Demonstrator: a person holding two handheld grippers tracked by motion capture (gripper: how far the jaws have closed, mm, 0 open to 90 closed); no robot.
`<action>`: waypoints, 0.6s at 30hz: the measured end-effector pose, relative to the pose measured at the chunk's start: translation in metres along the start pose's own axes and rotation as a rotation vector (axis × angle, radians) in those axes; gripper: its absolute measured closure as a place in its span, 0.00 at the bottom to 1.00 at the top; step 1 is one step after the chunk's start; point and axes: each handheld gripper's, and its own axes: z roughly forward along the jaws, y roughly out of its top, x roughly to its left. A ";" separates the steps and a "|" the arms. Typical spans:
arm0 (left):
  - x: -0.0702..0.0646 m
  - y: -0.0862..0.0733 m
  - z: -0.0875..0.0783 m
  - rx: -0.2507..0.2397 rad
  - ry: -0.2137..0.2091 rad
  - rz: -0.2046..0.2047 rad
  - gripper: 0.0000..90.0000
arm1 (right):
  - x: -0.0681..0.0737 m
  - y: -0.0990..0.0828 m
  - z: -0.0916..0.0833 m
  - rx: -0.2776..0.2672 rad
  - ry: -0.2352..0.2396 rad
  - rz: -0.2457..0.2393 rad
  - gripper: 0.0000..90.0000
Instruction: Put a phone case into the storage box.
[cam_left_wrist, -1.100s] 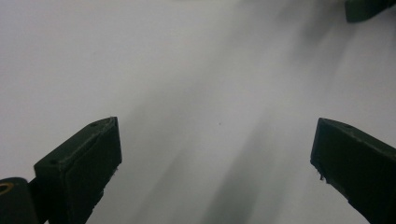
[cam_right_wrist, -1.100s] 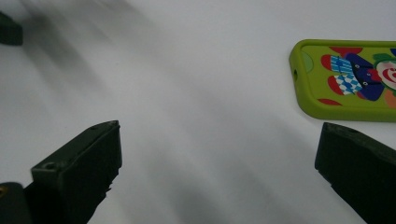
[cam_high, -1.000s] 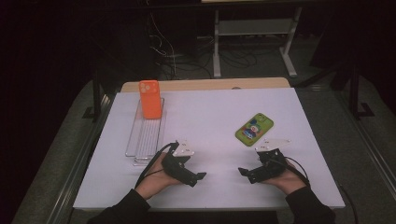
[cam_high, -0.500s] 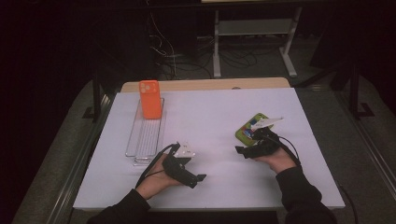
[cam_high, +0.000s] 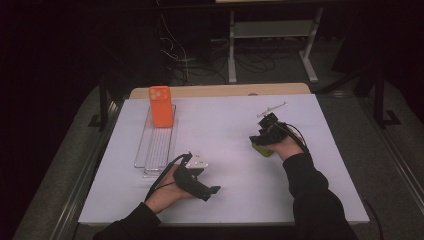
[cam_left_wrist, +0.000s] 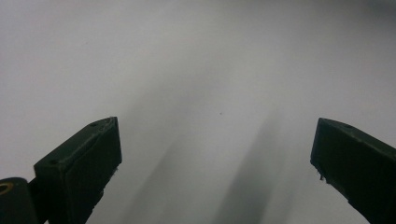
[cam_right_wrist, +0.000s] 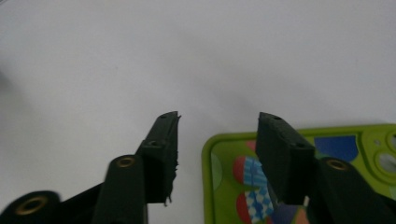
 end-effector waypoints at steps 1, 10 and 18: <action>0.000 0.000 0.000 -0.004 -0.001 -0.006 0.02 | 0.000 0.002 0.002 0.009 0.003 0.005 0.62; 0.002 -0.001 -0.001 -0.010 -0.004 -0.008 0.02 | 0.000 0.016 0.032 0.092 0.008 -0.018 0.96; 0.002 -0.001 -0.001 0.002 -0.010 -0.008 0.02 | -0.007 0.017 0.046 0.156 -0.021 0.005 0.98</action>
